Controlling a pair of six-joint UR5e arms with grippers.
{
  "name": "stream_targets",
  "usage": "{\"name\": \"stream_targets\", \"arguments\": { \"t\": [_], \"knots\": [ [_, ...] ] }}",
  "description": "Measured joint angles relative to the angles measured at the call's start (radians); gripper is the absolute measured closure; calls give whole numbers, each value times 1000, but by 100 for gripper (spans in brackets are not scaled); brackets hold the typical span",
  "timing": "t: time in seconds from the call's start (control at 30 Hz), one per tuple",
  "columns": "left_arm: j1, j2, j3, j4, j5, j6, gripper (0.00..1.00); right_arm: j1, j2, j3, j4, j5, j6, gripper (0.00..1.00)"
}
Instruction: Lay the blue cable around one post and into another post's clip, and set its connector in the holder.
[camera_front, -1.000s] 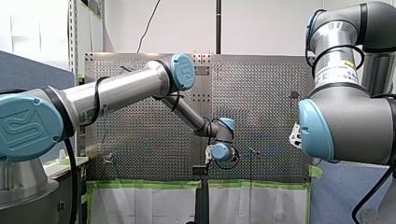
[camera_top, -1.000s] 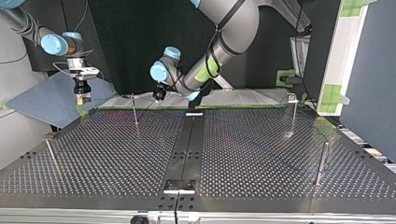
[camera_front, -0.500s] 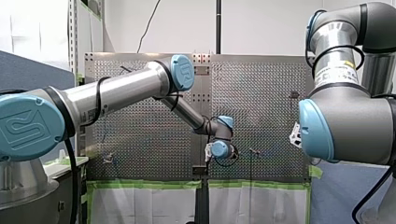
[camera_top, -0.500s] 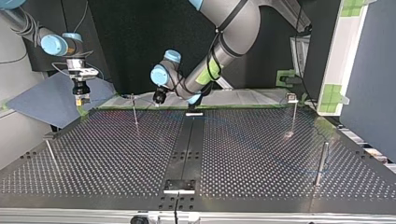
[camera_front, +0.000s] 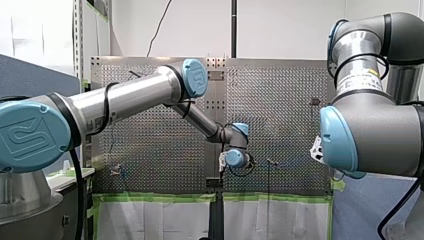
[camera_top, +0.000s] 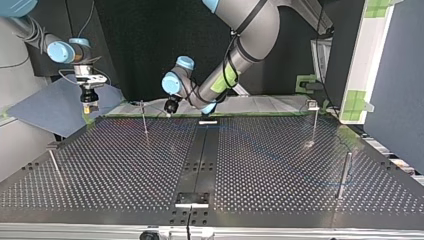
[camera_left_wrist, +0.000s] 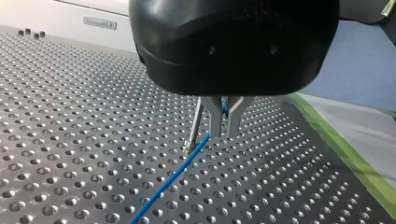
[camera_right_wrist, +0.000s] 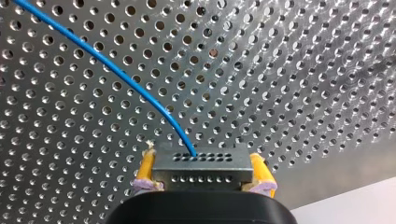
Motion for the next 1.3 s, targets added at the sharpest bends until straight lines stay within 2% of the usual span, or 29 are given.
{"name": "stream_targets", "arguments": {
  "t": [0.27, 0.47, 0.73, 0.8, 0.83, 0.87, 0.9, 0.93, 0.97, 1.0, 1.03, 1.07, 1.1, 1.13, 1.17, 1.3],
  "knots": [
    [0, -1, 19, -19, -1, -1, 92, -1, 4, -53, 17, 0, 6, 100],
    [0, -1, 26, -25, 0, -1, 92, -5, 5, -65, 10, 2, 16, 100],
    [0, 0, 26, -39, -2, -1, 92, -4, 5, -69, 12, 3, 18, 100],
    [0, 0, 24, -42, -2, -1, 89, -3, 5, -69, 12, 3, 18, 100],
    [0, 0, 23, -44, -1, -1, 84, -2, 6, -69, 12, 3, 18, 100],
    [1, 0, 22, -49, -1, -2, 74, -2, 5, -69, 13, 3, 17, 100],
    [1, 0, 21, -52, 0, -2, 74, -1, 6, -69, 13, 3, 17, 100],
    [2, 0, 21, -56, 0, -2, 65, 0, 6, -69, 14, 2, 17, 100],
    [3, 0, 21, -60, 0, -2, 51, 1, 7, -69, 15, 2, 16, 100],
    [3, 1, 21, -62, -1, -2, 51, 1, 7, -69, 16, 2, 16, 100],
    [4, 2, 22, -63, -1, -1, 39, 2, 7, -69, 17, 1, 15, 100],
    [5, 3, 23, -66, -2, 2, 20, 3, 7, -69, 18, 1, 15, 100],
    [6, 4, 24, -68, -4, 4, 20, 4, 7, -69, 18, 1, 15, 100],
    [6, 6, 25, -72, -8, 7, 4, 5, 7, -69, 19, 0, 14, 100],
    [5, 9, 25, -77, -14, 10, 0, 6, 7, -69, 20, 0, 14, 100],
    [0, 33, 11, -91, -45, 21, 0, 10, 8, -69, 23, -1, 13, 100]
  ]
}}
